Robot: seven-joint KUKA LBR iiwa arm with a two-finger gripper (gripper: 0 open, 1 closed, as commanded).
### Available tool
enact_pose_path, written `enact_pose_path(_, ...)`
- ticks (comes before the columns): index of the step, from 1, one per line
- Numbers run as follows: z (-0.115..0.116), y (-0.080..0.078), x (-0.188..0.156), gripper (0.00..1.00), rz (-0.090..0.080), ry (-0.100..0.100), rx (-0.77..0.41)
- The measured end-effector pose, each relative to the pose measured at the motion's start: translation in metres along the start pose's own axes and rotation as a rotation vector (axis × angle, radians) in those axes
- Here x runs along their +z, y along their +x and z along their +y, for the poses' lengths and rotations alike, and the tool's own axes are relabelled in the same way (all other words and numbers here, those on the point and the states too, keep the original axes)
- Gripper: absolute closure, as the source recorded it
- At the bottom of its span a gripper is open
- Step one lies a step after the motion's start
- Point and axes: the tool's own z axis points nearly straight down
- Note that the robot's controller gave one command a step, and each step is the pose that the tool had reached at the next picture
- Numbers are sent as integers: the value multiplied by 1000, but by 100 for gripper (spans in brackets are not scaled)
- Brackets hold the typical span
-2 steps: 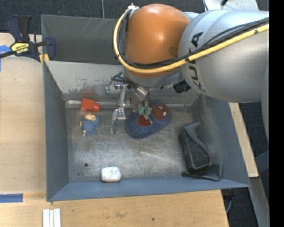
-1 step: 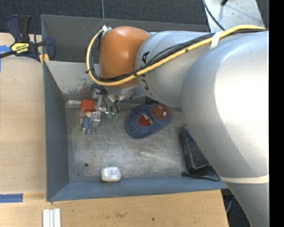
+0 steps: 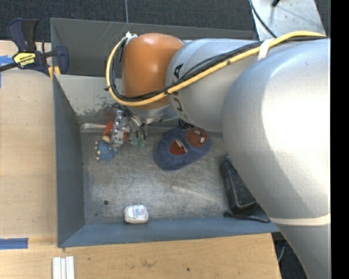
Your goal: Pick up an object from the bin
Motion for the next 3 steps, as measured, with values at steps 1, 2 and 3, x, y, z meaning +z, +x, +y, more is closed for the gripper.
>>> enact_pose_path(1,0,3,1,0,16,5,-1)
enact_pose_path(2,-1,1,1,100,5,3,0)
enact_pose_path(3,0,3,0,0,14,4,-1)
